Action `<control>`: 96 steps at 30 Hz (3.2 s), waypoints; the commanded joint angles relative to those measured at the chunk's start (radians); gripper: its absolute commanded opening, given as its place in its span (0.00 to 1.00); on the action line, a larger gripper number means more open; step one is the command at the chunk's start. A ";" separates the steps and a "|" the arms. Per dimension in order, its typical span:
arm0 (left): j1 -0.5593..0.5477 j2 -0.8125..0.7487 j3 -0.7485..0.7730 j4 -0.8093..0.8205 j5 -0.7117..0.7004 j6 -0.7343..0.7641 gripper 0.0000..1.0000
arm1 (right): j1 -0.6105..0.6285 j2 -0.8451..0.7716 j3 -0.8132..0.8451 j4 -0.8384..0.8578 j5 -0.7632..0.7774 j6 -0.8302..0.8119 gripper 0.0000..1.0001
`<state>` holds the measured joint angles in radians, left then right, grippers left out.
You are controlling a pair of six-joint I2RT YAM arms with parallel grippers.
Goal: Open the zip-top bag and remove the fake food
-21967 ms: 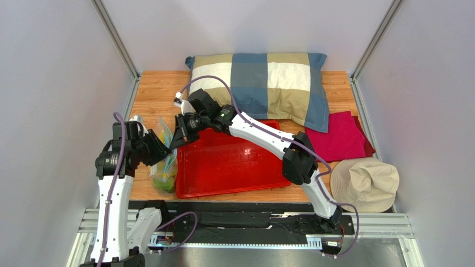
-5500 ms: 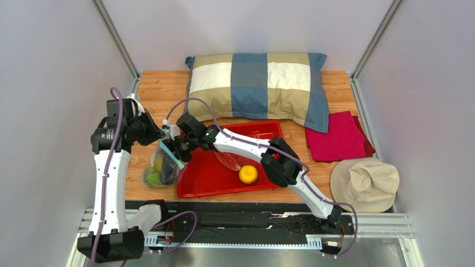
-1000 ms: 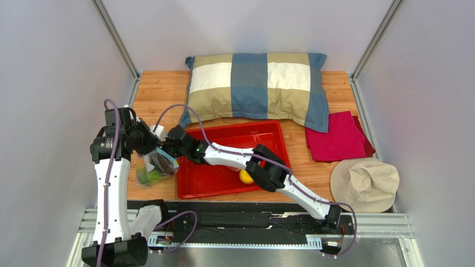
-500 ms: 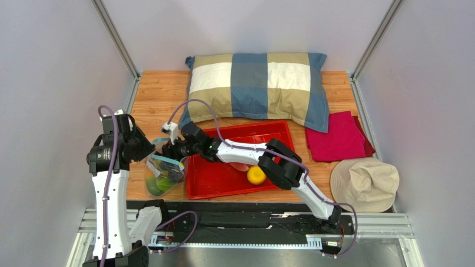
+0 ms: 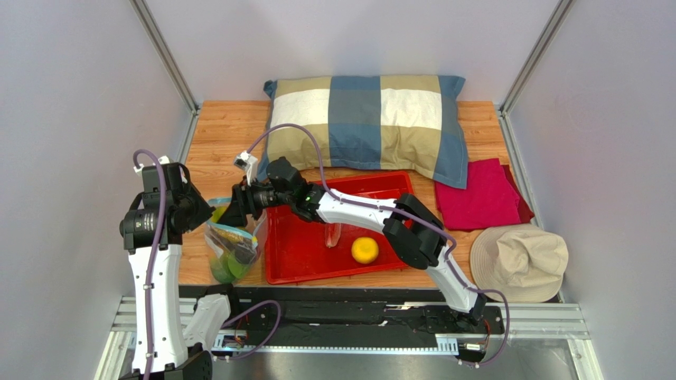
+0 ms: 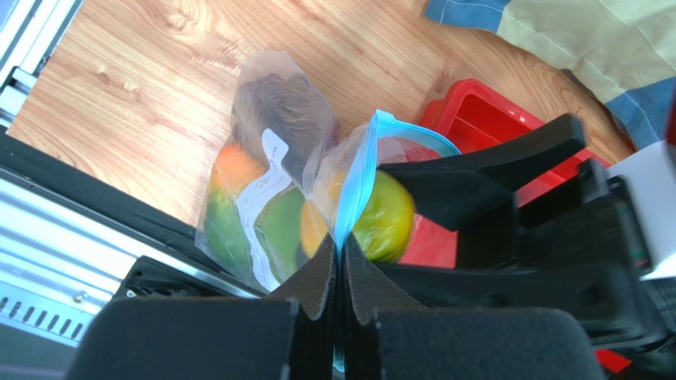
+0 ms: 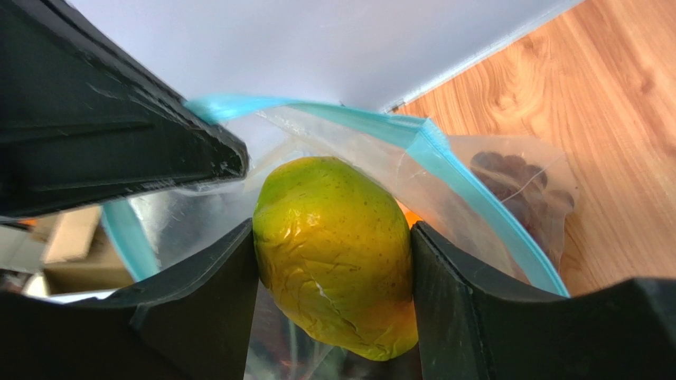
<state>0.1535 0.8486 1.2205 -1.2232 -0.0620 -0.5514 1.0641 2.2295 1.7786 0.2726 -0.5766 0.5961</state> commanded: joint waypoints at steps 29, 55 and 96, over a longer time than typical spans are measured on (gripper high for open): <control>0.008 -0.043 -0.009 0.076 0.054 0.056 0.00 | -0.227 -0.404 -0.229 -0.829 0.170 -0.205 0.08; 0.009 -0.101 -0.099 0.105 0.218 0.122 0.00 | -0.070 -0.314 0.080 -0.854 0.198 -0.420 0.70; 0.009 0.021 -0.052 0.064 -0.016 0.123 0.00 | 0.105 0.216 0.331 -0.794 0.302 -0.519 0.85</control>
<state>0.1570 0.8639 1.1381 -1.1629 0.0158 -0.4454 1.1610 2.4195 2.1403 -0.4931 -0.3389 0.1024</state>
